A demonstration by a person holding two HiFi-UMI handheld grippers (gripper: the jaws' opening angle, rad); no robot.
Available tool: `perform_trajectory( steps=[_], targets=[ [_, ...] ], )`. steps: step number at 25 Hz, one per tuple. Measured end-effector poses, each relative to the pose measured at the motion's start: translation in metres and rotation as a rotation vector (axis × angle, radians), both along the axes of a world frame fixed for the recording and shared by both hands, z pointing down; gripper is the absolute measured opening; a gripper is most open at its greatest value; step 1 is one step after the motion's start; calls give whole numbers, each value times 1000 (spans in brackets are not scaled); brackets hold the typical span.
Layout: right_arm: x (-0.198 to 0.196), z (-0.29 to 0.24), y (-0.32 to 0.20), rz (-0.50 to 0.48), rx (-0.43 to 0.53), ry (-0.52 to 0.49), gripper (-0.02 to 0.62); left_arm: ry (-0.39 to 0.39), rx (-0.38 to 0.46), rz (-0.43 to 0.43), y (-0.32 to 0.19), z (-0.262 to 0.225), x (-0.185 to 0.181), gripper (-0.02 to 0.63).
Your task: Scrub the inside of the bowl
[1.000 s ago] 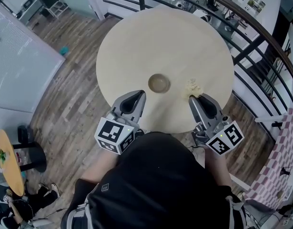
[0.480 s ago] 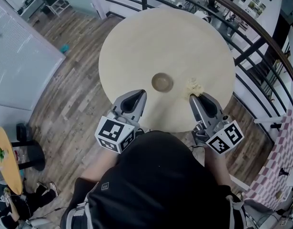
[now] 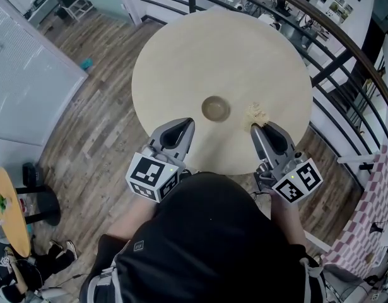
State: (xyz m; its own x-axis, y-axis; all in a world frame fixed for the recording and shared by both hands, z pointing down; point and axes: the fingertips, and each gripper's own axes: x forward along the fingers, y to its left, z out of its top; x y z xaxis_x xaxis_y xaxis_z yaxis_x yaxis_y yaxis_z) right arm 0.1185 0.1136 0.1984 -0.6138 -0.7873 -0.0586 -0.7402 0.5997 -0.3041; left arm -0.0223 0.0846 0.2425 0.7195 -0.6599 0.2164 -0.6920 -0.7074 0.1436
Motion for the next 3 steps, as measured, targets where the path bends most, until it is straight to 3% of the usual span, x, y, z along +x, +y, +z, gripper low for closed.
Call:
perform_trajectory(
  steps=[3],
  targets=[
    [2,1,0,1,0,1,66,-3,2,0,0,0,1,9]
  ],
)
